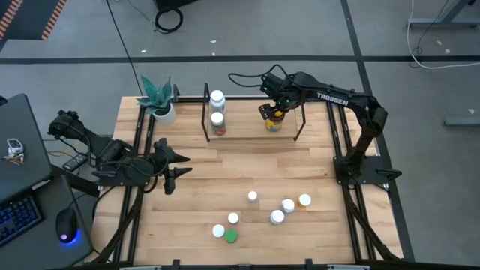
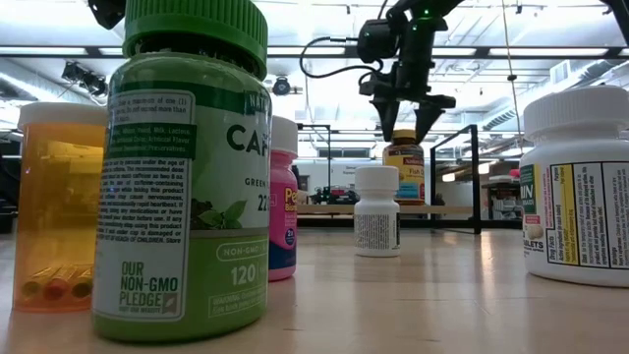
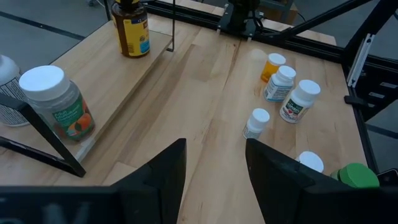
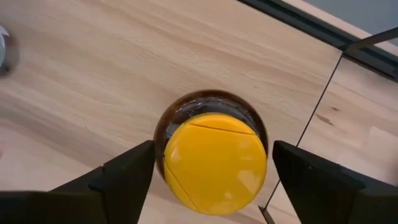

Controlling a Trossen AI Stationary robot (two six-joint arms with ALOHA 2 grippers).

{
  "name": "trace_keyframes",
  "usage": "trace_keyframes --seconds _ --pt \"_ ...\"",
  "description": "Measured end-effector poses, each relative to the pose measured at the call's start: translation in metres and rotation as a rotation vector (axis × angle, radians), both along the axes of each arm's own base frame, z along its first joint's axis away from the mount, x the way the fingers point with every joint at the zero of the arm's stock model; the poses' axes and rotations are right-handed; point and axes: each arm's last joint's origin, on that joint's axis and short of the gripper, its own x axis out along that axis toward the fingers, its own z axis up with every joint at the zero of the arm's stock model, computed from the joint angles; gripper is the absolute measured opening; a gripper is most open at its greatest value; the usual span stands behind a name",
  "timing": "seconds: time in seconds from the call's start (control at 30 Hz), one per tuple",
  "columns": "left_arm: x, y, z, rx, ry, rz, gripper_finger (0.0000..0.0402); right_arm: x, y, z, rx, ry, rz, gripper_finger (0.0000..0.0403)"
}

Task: Pick and place medicine bottles onto shelf by color
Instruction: Put the yellow pill bottle on the shelf

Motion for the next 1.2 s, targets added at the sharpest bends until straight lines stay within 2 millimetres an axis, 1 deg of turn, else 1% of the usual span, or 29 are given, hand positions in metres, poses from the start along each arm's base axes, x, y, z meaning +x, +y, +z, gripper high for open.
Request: trace_keyframes --seconds 0.1,0.23,0.43,0.5,0.57,0.67,0.77,0.87,1.0,1.1,1.2 --pt "0.0 0.0 0.0 0.0 0.0 0.0 0.0174 0.0 0.0 0.007 -0.017 -0.005 0.006 0.0352" --pt "0.0 0.0 0.0 0.0 0.0 0.0 0.0174 0.0 0.0 0.021 -0.04 -0.018 0.024 0.0364" --pt "0.0 0.0 0.0 0.0 0.0 0.0 0.0174 0.0 0.006 0.045 -0.082 -0.021 0.098 0.0364" --pt "0.0 0.0 0.0 0.0 0.0 0.0 0.0174 0.0 0.008 0.05 -0.125 0.002 0.128 0.0363" --pt "0.0 0.0 0.0 0.0 0.0 0.0 0.0174 -0.002 0.005 0.052 -0.138 0.007 0.152 0.0362" --pt "0.0 0.0 0.0 0.0 0.0 0.0 0.0174 -0.005 -0.003 0.049 -0.135 0.014 0.144 0.0357" --pt "0.0 0.0 0.0 0.001 0.0 0.0 0.0174 -0.005 -0.008 0.046 -0.148 0.006 0.134 0.0352" --pt "0.0 0.0 0.0 0.0 0.0 0.0 0.0174 0.004 -0.012 0.042 -0.173 -0.014 0.165 0.0349" --pt "0.0 0.0 0.0 -0.004 -0.002 0.002 0.0174 0.02 -0.018 0.023 -0.175 0.034 0.205 0.0348" --pt "0.0 0.0 0.0 -0.023 -0.006 0.012 0.0174 0.026 -0.022 0.012 -0.174 0.064 0.209 0.0348" --pt "0.0 0.0 0.0 -0.023 -0.006 0.012 0.0174 0.029 -0.024 0.009 -0.189 0.069 0.218 0.0348"
